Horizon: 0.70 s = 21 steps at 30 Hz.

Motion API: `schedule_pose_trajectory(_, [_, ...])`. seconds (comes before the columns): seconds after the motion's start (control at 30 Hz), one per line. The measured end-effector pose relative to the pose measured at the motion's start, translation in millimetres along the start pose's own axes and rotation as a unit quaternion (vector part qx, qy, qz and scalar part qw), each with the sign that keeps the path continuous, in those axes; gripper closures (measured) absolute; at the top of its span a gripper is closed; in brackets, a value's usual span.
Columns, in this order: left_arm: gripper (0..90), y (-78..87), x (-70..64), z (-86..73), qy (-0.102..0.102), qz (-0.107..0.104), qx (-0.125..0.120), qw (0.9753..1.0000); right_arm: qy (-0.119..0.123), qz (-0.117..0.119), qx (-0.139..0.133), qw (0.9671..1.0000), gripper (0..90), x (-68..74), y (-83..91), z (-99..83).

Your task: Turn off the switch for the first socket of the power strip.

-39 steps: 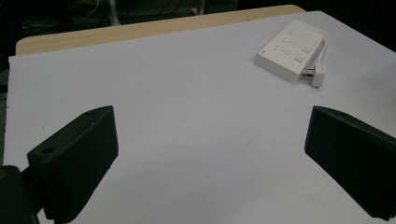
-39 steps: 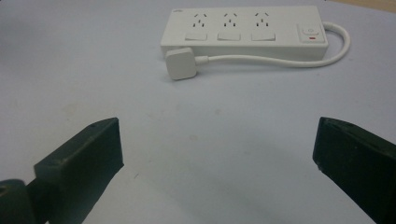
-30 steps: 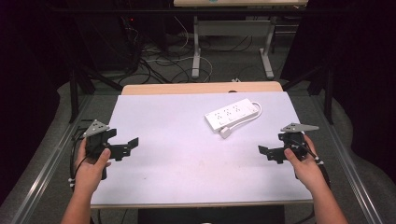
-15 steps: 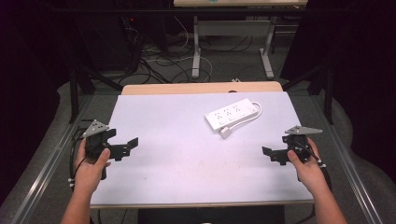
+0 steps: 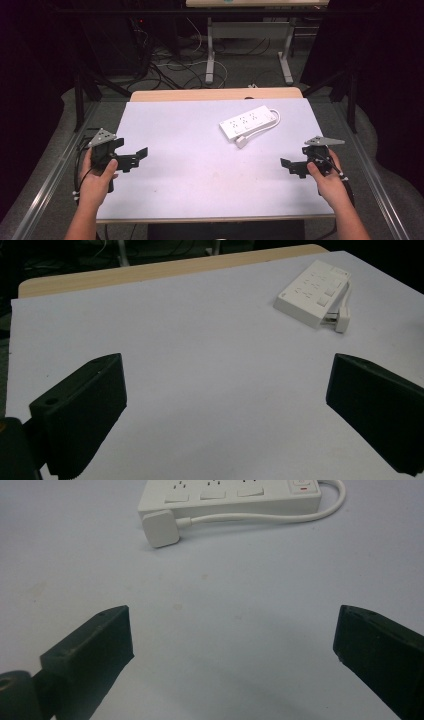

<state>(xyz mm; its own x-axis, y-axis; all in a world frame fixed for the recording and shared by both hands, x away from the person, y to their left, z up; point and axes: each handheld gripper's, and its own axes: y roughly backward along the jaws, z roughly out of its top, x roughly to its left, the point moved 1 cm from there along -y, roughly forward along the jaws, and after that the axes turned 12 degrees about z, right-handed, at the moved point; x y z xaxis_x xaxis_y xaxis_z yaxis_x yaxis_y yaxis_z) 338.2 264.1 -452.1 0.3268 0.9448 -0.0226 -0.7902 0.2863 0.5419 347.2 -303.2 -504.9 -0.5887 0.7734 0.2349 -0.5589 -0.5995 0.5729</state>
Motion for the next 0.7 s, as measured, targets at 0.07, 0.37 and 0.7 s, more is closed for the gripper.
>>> schedule_pose_trajectory(0.07, [2.7,-0.2,-0.1,-0.1,0.000,0.000,0.000,1.0000,-0.001,-0.001,0.002,1.0000,2.1,0.2,-0.5,-0.3])
schedule_pose_trajectory(0.37, [2.7,0.5,0.5,-0.1,-0.001,0.001,0.000,1.0000,-0.001,-0.001,0.000,1.0000,2.1,-0.4,-2.4,-1.1])
schedule_pose_trajectory(0.7, [2.7,0.6,0.8,-0.5,0.001,0.003,-0.003,1.0000,0.000,0.001,0.002,1.0000,2.4,0.9,-4.8,-1.3])
